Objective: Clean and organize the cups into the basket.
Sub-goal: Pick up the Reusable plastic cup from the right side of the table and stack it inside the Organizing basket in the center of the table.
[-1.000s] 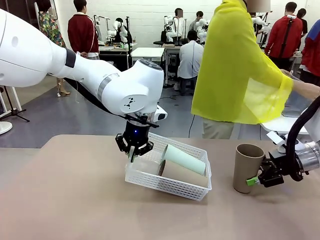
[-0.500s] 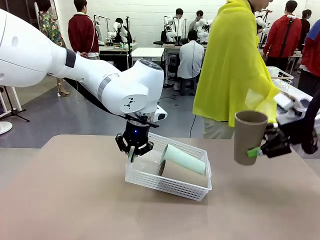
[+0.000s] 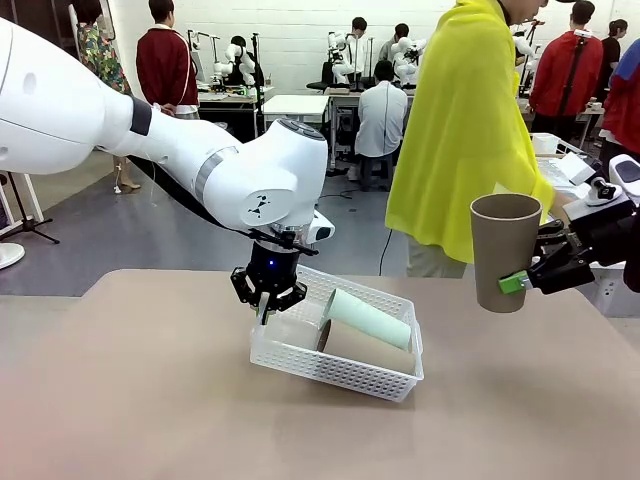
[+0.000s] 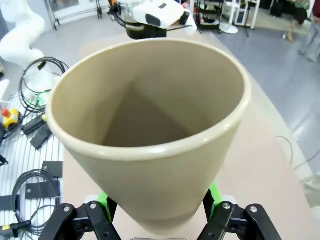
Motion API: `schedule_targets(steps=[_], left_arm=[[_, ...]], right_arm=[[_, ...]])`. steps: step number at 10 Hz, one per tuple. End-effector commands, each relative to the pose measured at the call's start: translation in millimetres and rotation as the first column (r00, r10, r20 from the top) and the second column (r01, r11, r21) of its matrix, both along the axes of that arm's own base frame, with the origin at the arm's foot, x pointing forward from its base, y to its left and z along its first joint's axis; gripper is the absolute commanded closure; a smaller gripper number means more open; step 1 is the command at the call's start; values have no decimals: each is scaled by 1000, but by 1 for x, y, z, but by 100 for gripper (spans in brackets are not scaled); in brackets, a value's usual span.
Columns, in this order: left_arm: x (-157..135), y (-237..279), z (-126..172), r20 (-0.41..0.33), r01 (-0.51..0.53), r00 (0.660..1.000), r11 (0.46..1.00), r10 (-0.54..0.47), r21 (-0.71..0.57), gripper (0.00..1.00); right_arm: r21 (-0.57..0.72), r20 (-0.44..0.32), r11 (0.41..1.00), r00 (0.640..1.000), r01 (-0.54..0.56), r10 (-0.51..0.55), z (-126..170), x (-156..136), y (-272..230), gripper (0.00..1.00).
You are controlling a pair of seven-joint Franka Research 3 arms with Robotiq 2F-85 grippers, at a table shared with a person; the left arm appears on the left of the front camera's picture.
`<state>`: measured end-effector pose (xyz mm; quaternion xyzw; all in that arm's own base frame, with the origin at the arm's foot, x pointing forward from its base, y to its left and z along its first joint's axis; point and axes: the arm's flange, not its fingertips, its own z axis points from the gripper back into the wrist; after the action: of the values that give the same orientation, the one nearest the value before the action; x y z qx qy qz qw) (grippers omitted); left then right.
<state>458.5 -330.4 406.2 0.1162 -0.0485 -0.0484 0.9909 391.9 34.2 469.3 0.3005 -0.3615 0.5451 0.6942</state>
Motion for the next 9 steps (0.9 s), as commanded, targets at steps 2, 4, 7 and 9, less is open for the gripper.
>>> schedule_targets(steps=[2,4,7,9], left_arm=[[-2,0,-1,7,8,1000,1000,-8,8,100],[-2,0,-1,7,8,1000,1000,-8,8,100],[-2,0,-1,7,8,1000,1000,-8,8,100],[-2,0,-1,7,8,1000,1000,-8,8,100]], right_arm=[[23,13,999,999,-46,46,1,4,1,100],[-99,-5,995,1000,-31,30,15,-1,28,18],[-213,-105,973,992,-93,71,29,20,90,18],[-278,-165,955,984,-108,63,20,32,116,18]])
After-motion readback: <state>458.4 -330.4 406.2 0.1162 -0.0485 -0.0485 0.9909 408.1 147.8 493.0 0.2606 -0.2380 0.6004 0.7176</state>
